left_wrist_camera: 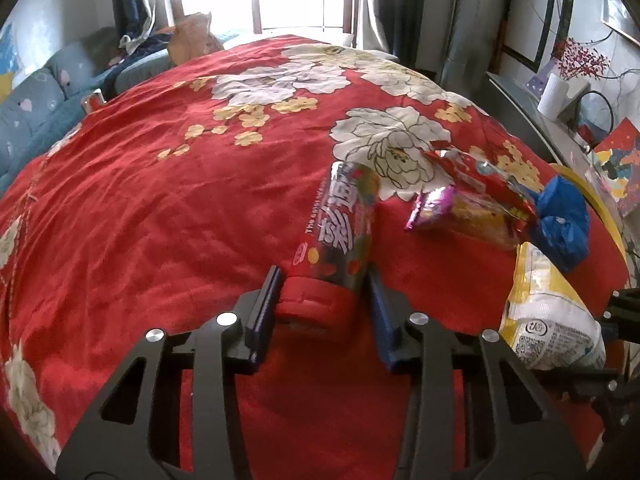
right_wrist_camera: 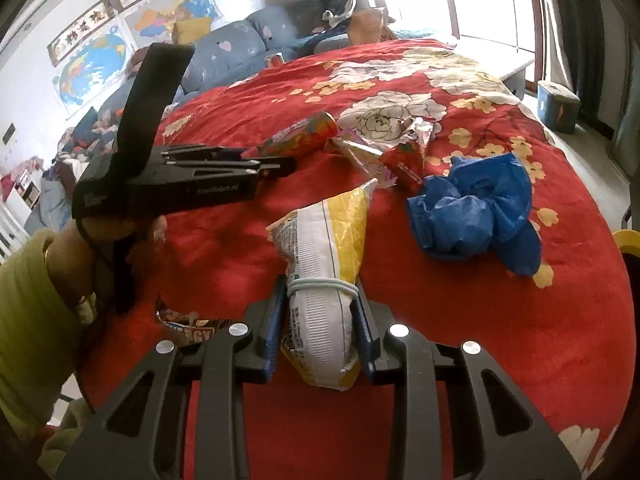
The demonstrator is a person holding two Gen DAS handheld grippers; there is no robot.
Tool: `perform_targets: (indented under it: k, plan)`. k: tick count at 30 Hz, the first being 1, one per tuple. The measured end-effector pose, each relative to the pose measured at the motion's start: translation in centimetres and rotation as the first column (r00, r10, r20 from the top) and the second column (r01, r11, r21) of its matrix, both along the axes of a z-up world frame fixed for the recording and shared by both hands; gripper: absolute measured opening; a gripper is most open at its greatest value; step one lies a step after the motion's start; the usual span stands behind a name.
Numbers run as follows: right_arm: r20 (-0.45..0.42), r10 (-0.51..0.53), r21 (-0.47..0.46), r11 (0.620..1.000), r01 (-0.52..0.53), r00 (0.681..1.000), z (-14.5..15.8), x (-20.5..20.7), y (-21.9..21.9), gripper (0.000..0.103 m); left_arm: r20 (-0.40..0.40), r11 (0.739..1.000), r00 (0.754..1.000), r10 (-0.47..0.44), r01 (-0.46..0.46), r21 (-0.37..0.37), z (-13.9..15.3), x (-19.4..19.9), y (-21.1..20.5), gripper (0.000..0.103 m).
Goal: Collect trash
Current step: 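Grasp the white-yellow chip bag with the right tool while the left tool grasps the red snack tube, then carry the chip bag with the right tool while the left tool carries the snack tube to the bin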
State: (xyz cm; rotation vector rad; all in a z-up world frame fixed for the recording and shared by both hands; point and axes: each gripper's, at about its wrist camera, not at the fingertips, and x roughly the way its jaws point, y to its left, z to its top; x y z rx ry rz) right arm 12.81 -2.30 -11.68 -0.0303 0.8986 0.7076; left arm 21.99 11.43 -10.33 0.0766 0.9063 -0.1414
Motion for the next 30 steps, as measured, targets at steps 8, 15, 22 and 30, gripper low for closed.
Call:
perform_targets:
  k: [8, 15, 22, 30]
  plan:
    - [0.023, -0.01, 0.02, 1.0, 0.01, 1.0, 0.8, -0.7, -0.9, 0.028, 0.029, 0.997, 0.998, 0.053, -0.051, -0.06, 0.8, -2.0, 0.0, 0.03]
    - [0.045, -0.016, 0.045, 0.999, 0.014, 0.999, 1.8, -1.1, -1.6, 0.028, 0.089, 0.983, 0.989, 0.117, -0.103, -0.152, 2.9, -4.5, 0.8, 0.027]
    - [0.068, -0.024, 0.063, 0.998, 0.02, 0.997, 3.0, -1.7, -2.2, 0.028, 0.137, 0.972, 0.98, 0.142, -0.113, -0.204, 4.5, -6.9, 0.2, 0.027]
    - [0.094, -0.053, 0.084, 0.995, 0.046, 0.994, 4.3, -2.0, -3.5, 0.028, 0.2, 0.974, 0.974, 0.104, -0.059, -0.219, 7.1, -8.9, -1.7, 0.027]
